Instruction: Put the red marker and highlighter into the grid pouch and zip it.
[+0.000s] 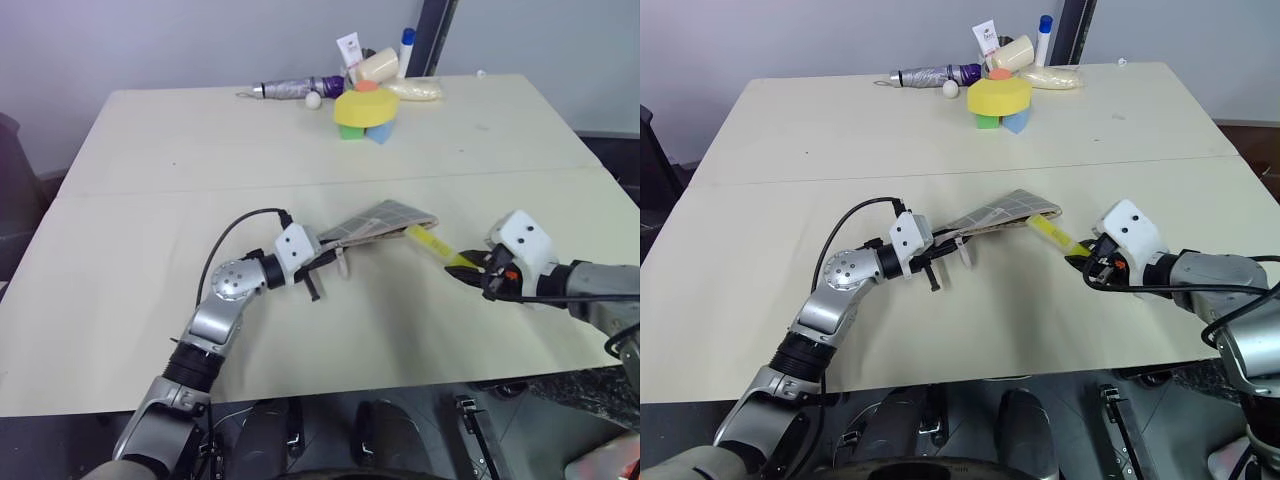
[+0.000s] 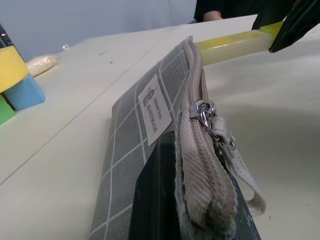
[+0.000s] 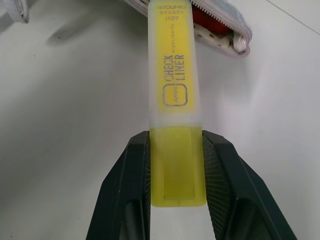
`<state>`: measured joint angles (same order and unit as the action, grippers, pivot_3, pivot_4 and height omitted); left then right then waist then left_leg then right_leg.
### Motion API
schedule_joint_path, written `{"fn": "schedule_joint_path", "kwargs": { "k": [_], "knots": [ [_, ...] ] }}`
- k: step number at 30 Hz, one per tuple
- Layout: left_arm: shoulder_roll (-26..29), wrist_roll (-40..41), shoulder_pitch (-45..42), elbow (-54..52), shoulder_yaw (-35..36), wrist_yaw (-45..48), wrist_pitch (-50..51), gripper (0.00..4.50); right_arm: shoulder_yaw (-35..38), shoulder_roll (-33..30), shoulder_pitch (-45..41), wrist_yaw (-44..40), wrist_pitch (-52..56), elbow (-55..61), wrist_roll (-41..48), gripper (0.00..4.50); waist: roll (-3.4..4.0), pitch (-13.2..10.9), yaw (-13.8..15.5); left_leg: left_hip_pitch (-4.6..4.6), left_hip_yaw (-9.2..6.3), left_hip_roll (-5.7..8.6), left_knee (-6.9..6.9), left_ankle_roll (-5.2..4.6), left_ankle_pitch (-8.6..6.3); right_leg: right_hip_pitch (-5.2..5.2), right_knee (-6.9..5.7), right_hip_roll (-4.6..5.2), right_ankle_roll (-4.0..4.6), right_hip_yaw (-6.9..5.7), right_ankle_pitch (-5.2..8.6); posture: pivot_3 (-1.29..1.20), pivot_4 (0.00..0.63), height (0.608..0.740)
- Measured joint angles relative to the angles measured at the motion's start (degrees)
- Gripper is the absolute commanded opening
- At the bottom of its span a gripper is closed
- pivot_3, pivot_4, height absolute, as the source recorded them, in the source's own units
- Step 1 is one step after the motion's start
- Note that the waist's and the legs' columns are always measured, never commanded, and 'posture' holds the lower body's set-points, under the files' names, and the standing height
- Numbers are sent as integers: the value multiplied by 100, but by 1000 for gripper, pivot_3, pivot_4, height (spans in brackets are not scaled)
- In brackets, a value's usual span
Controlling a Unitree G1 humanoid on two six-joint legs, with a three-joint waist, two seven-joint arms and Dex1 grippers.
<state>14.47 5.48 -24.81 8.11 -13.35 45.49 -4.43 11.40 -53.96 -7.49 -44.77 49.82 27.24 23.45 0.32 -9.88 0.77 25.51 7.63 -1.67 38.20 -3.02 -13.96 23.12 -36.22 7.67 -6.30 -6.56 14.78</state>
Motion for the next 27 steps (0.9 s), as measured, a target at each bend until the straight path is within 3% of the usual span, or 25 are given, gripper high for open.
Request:
{"fn": "schedule_joint_path", "kwargs": {
  "k": [10,15,26,27],
  "knots": [
    [275,-335,0,-30,-324,263,-494,0,-477,-252,-164,-169,57,110,7,856,1,0,-3,0,1,0,0,0,0,2,0,0,0,0,0,0,150,740],
    [445,-442,-6,-30,-523,534,-850,0,-965,-574,-360,-362,60,358,-72,856,1,0,-4,1,1,-1,-1,0,-1,4,1,2,2,1,1,0,150,740],
    [528,-490,-18,-31,-722,909,-1134,0,-1993,-602,-1102,-504,109,517,-419,856,1,0,-8,4,1,-2,0,1,0,9,1,3,2,1,1,0,150,740],
    [528,-490,-18,-32,-723,916,-1134,0,-2052,-598,-1163,-514,109,517,-450,1356,1,0,-7,5,1,-2,0,1,0,10,1,4,2,1,1,0,150,740]
  ]
}}
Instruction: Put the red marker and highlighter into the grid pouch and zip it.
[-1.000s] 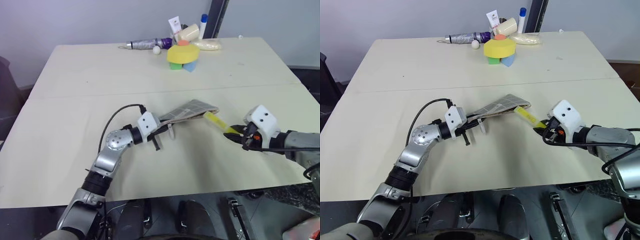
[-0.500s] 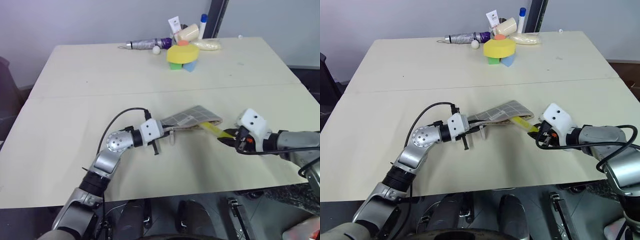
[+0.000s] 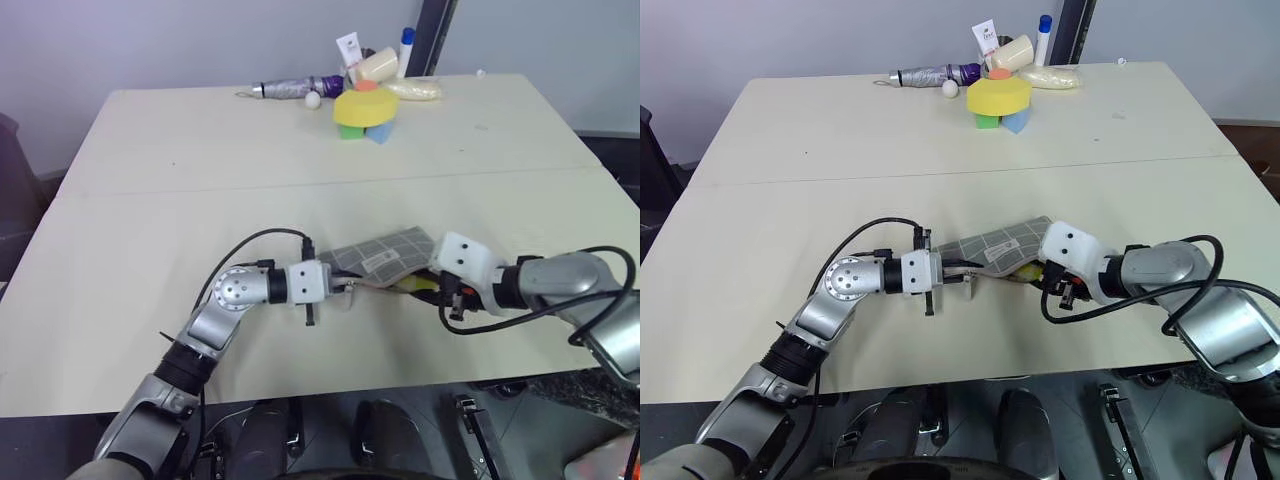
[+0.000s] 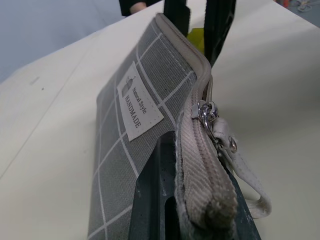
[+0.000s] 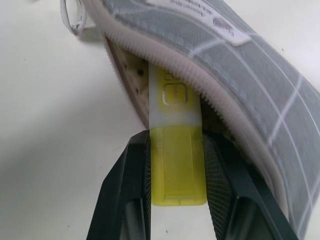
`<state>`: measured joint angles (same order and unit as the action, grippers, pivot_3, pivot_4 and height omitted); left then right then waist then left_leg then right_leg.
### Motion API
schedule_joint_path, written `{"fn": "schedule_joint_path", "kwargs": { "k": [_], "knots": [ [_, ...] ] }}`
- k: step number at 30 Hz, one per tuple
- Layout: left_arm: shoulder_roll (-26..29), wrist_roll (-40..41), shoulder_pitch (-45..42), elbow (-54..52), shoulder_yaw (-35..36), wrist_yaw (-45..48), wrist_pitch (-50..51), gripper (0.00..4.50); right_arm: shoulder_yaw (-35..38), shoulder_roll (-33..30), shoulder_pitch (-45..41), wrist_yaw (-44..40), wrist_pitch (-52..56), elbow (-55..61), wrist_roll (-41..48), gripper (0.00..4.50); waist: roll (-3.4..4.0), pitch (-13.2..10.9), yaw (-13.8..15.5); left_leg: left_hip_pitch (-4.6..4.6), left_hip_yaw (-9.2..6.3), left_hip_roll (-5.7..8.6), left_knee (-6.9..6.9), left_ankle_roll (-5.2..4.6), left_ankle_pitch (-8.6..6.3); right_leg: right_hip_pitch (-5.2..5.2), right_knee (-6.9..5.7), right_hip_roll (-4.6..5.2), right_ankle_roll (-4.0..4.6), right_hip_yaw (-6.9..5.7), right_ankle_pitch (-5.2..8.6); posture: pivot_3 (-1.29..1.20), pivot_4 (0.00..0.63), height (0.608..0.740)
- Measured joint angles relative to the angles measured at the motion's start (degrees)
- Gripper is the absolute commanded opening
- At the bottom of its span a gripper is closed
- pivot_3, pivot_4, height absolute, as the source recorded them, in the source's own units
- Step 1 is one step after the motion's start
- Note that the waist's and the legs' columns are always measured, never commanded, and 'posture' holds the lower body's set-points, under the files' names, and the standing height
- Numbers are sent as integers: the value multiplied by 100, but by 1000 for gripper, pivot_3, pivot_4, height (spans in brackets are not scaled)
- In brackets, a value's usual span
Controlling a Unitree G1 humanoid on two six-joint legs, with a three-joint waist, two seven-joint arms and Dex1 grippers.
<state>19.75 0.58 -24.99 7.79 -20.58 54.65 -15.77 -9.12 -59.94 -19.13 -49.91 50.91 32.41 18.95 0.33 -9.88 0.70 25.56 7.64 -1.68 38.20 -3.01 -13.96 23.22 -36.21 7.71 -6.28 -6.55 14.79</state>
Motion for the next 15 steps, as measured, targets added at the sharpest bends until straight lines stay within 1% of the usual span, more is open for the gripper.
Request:
{"fn": "schedule_joint_path", "kwargs": {
  "k": [1,3,6,7,10,13,15],
  "knots": [
    [0,1,0,-1,0,3,0,0,-37,1,-48,-8,0,0,-19,1935,0,0,2,0,0,0,0,0,0,0,0,0,0,0,0,0,150,740],
    [1,0,1,-6,-27,23,2,0,-49,14,-140,-59,-24,21,-14,2827,0,0,6,1,0,1,0,0,0,-1,0,0,0,0,0,0,150,740],
    [2,11,11,-86,-34,-9,72,0,50,1,-142,-114,-48,109,5,4336,-1,0,4,2,0,1,0,0,0,-1,0,1,-1,0,0,0,150,740],
    [-5,25,13,-131,-27,-26,125,0,144,-7,-133,-126,-56,117,33,4336,-1,0,4,1,0,1,0,0,0,-2,0,0,-1,-1,0,0,150,740],
    [-98,257,73,-248,98,-137,511,0,816,-47,4,-259,-123,179,264,4336,-1,0,7,1,0,1,1,-1,0,-3,0,0,-1,-1,-1,0,150,740],
    [-319,632,84,-374,318,-327,1169,0,1840,96,-40,-316,46,242,869,4336,-1,-1,6,-3,-1,-1,2,-1,0,-9,-1,-2,-2,-1,-1,0,150,740],
    [-590,975,54,-442,530,-552,1770,0,2474,259,-192,-236,297,243,1324,4336,-2,0,8,-5,-3,-1,3,-1,0,-13,-1,-3,-4,-1,-2,0,150,740]
  ]
}}
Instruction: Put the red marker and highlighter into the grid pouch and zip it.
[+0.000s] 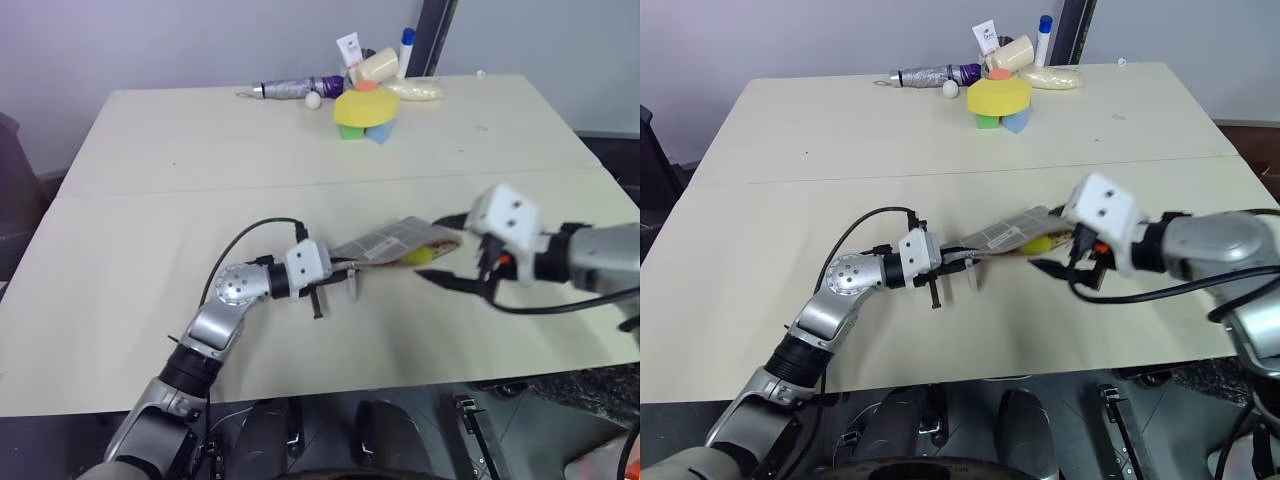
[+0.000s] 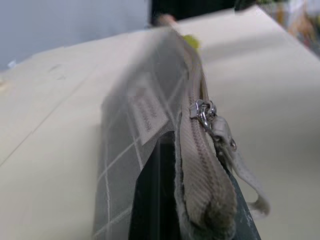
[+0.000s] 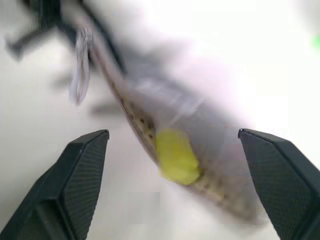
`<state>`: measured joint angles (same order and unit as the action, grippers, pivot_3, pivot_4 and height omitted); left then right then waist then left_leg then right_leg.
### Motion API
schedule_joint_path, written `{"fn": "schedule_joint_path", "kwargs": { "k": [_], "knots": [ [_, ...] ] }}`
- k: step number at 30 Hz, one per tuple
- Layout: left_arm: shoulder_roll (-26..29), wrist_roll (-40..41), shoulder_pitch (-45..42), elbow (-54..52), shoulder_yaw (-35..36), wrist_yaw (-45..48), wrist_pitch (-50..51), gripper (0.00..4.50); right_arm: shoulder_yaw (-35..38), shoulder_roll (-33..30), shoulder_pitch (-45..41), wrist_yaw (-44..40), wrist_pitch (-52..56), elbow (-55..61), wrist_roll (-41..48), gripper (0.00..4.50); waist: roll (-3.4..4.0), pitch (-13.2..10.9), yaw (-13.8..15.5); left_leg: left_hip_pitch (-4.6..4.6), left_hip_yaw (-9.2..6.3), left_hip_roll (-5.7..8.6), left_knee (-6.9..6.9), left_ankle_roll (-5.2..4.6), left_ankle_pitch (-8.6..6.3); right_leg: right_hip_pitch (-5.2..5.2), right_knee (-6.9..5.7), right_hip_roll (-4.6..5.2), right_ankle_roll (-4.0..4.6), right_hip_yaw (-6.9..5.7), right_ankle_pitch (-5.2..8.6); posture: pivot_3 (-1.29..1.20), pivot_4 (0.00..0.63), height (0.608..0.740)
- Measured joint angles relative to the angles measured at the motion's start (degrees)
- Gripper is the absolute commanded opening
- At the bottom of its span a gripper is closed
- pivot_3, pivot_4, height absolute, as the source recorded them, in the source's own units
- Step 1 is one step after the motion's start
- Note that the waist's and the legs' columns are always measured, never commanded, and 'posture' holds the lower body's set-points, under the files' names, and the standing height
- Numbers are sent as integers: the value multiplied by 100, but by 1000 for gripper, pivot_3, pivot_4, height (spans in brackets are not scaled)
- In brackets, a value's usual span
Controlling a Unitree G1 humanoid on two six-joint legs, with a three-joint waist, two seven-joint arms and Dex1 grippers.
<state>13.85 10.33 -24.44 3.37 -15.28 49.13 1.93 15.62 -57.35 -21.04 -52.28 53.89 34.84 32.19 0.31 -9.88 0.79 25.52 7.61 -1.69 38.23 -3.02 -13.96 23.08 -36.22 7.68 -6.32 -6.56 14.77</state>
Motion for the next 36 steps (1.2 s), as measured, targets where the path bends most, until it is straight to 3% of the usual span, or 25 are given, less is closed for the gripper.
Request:
{"fn": "schedule_joint_path", "kwargs": {
  "k": [5,11,14,17,22,23,30,36],
  "knots": [
    [-448,319,-283,-6,285,-505,893,0,268,458,181,380,384,185,636,4336,-3,0,-2,-1,-2,1,1,0,0,-2,0,-2,-1,-1,-1,0,150,740],
    [-836,278,-497,118,278,-935,1044,0,-1057,1864,289,1685,491,95,356,4336,-2,0,-17,1,2,2,1,7,5,6,-8,-4,-2,1,-1,0,150,740],
    [-877,270,-508,121,275,-988,1046,0,-1337,2311,109,2183,492,-214,123,4336,-2,0,-8,3,3,2,1,26,16,8,-9,-4,-2,1,-1,0,150,740],
    [-869,260,-508,122,278,-1041,1040,0,-1453,2641,-107,2509,488,-503,-4,3046,-2,1,-2,4,3,6,1,23,15,6,-8,-2,-3,1,-1,0,150,740],
    [-840,156,-513,122,276,-1092,989,0,-1565,2769,-184,2651,521,-676,-35,355,-2,1,-8,4,3,5,0,22,14,7,-8,-3,-3,0,-2,0,150,740],
    [-829,146,-515,122,276,-1094,980,0,-1560,2745,-194,2650,528,-681,-33,87,-2,1,-11,4,3,5,0,16,11,7,-8,-4,-3,0,-2,0,150,740],
    [-675,-28,-520,209,244,-1049,674,0,-1307,2222,-312,2567,490,-683,-49,87,-1,1,-9,4,3,4,0,2,2,8,-8,-4,-3,0,-2,0,150,740],
    [-374,-113,-516,220,193,-919,371,0,-338,871,-472,2600,232,-1578,-568,87,-1,1,-7,4,5,5,-1,1,1,7,-4,-2,-3,0,-1,0,150,740]
  ]
}}
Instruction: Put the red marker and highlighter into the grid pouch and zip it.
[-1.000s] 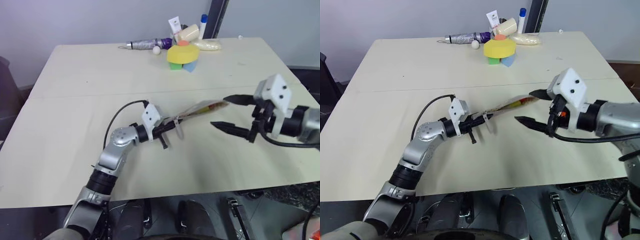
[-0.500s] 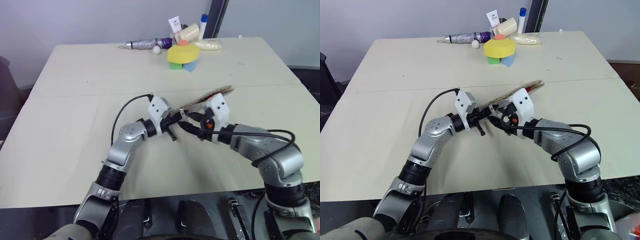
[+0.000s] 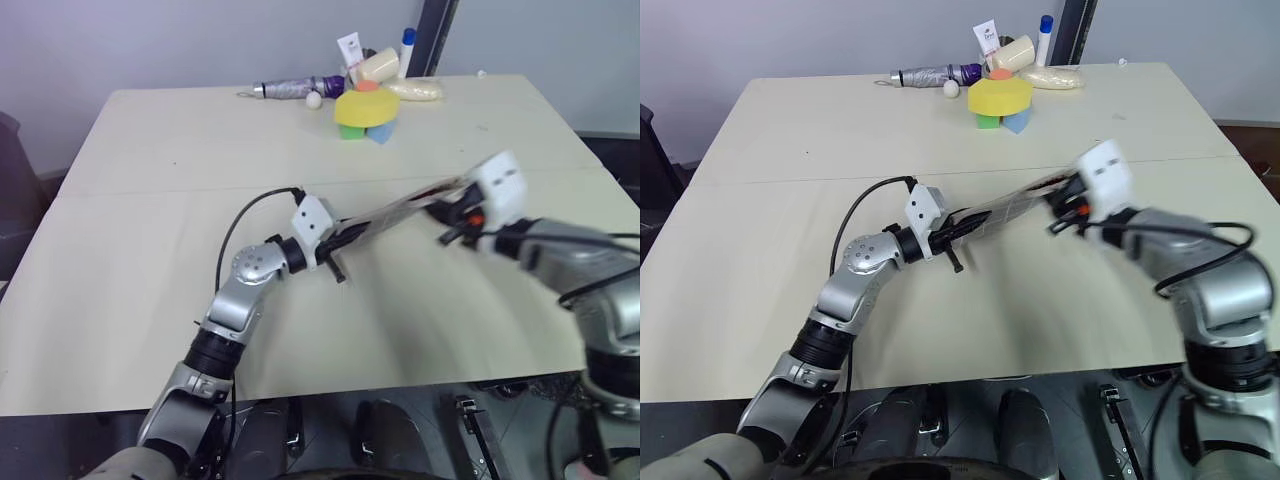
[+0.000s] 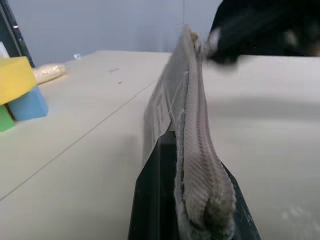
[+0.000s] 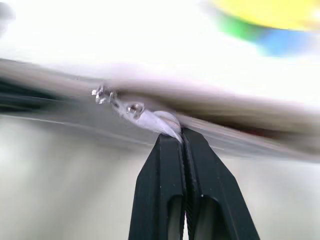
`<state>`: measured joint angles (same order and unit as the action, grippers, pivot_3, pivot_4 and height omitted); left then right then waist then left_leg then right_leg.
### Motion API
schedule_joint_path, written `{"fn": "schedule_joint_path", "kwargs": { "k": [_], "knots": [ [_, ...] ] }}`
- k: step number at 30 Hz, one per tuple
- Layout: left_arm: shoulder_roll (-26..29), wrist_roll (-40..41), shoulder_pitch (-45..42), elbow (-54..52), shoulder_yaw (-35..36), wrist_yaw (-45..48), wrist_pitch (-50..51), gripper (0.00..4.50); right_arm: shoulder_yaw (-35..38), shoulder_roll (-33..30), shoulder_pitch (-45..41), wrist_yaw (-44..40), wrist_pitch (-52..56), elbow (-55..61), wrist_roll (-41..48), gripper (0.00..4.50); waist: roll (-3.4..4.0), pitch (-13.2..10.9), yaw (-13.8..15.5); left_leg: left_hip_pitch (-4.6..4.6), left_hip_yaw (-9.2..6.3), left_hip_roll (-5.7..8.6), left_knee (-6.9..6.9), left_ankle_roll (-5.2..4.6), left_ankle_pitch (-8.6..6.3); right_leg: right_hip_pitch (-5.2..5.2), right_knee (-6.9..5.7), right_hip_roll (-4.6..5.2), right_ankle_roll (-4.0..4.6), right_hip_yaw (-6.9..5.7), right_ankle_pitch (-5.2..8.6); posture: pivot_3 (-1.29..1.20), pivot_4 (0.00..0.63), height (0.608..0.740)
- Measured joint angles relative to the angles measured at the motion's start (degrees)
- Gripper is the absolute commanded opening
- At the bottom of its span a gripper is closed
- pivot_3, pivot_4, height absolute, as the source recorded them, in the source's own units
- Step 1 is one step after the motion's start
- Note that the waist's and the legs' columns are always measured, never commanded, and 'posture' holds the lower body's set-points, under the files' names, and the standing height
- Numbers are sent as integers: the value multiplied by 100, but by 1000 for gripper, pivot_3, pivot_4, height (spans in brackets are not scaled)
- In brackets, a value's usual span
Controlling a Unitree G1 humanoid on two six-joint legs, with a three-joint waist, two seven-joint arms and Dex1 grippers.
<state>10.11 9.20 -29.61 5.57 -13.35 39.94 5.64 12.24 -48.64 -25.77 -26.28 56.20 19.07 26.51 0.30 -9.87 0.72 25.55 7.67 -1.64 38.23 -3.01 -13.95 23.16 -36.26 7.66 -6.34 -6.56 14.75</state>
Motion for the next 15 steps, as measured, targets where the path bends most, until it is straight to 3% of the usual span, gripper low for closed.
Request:
{"fn": "schedule_joint_path", "kwargs": {
  "k": [6,7,10,14,15],
  "knots": [
    [101,51,54,-28,-32,135,-31,0,200,-415,382,-400,-247,-238,-106,87,3,2,-15,-5,2,-7,-8,7,5,2,-1,-7,0,1,0,0,150,740],
    [129,117,83,-61,-28,182,28,676,207,-459,481,-512,-248,-188,-86,614,4,2,-17,-5,2,-7,-7,7,4,1,-1,-7,0,1,0,0,150,740],
    [363,223,295,-56,117,269,331,1958,245,-520,782,-844,-205,105,89,1897,3,2,-25,-4,2,-9,-7,6,4,4,-1,-8,0,1,0,0,150,740],
    [703,409,505,-308,314,383,778,4022,239,-575,1290,-1245,-232,578,251,4013,3,1,9,-1,1,-6,-5,4,3,2,0,-2,0,1,0,0,150,740],
    [839,474,593,-444,396,392,911,4442,239,-661,1467,-1341,-293,653,249,4056,2,1,13,0,1,-5,-4,2,1,2,1,0,0,1,0,0,150,740]
  ]
}}
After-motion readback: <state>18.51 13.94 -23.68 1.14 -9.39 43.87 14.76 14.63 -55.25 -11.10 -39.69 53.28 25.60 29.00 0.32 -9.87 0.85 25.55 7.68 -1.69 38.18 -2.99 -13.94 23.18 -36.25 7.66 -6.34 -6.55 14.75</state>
